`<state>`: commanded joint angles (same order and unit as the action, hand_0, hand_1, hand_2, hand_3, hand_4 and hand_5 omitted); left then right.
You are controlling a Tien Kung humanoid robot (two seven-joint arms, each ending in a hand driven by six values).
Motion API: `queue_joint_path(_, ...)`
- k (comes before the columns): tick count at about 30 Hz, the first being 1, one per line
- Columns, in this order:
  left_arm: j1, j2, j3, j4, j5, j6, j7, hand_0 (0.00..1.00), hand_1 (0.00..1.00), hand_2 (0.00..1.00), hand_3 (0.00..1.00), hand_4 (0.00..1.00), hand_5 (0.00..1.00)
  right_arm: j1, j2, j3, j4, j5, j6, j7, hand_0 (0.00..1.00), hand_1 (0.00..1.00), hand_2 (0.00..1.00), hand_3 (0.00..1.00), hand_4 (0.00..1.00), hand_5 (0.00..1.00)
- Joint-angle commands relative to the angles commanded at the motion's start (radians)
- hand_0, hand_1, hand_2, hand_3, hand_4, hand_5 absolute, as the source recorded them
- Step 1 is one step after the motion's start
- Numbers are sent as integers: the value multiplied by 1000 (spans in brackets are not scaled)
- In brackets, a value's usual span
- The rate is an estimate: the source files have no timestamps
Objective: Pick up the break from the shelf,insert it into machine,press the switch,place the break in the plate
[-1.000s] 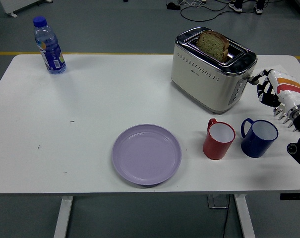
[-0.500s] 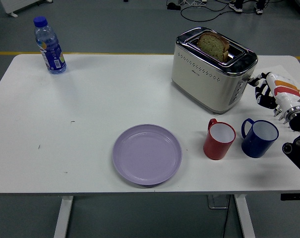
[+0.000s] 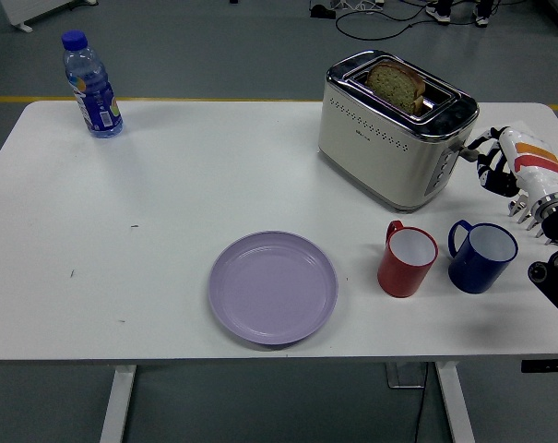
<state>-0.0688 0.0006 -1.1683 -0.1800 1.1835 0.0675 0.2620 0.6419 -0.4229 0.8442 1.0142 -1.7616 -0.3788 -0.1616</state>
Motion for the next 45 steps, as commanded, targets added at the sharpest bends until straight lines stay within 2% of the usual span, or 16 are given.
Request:
queue_joint_path(9, -1, 0, 3, 0, -5, 0, 1, 666, 622, 735, 707, 522, 998, 4, 16, -9, -47, 9, -1, 6, 185, 272, 366, 596, 448, 2)
queue_joint_path(28, -3, 0, 2, 0, -6, -2, 2, 666, 622, 735, 706, 523, 998, 9, 36, -34, -81, 5, 2, 2, 187, 272, 366, 597, 454, 2)
queue_joint_path(33, -3, 0, 3, 0, -7, -2, 2, 667, 622, 735, 706, 524, 998, 0, 26, 1, -52, -13, -11, -6, 188, 272, 367, 597, 454, 2)
queue_joint_path(40, -3, 0, 3, 0, -7, -3, 1, 667, 621, 735, 706, 524, 998, -4, -2, 65, 13, -26, -73, -17, 199, 271, 369, 597, 457, 2)
queue_joint_path(41, -4, 0, 2, 0, -5, -3, 1, 667, 622, 735, 706, 524, 998, -3, -7, 80, 29, -32, -87, -24, 255, 292, 392, 620, 445, 2)
queue_joint_path(42, -4, 1, 2, 0, -5, -3, 1, 667, 622, 735, 706, 524, 998, -2, -13, 92, 44, -42, -98, -35, 255, 292, 392, 620, 445, 2)
queue_joint_path(45, -4, 1, 1, 0, -4, -3, 1, 667, 622, 735, 706, 524, 998, -3, -22, 112, 77, -62, -107, -61, 255, 292, 392, 620, 445, 2)
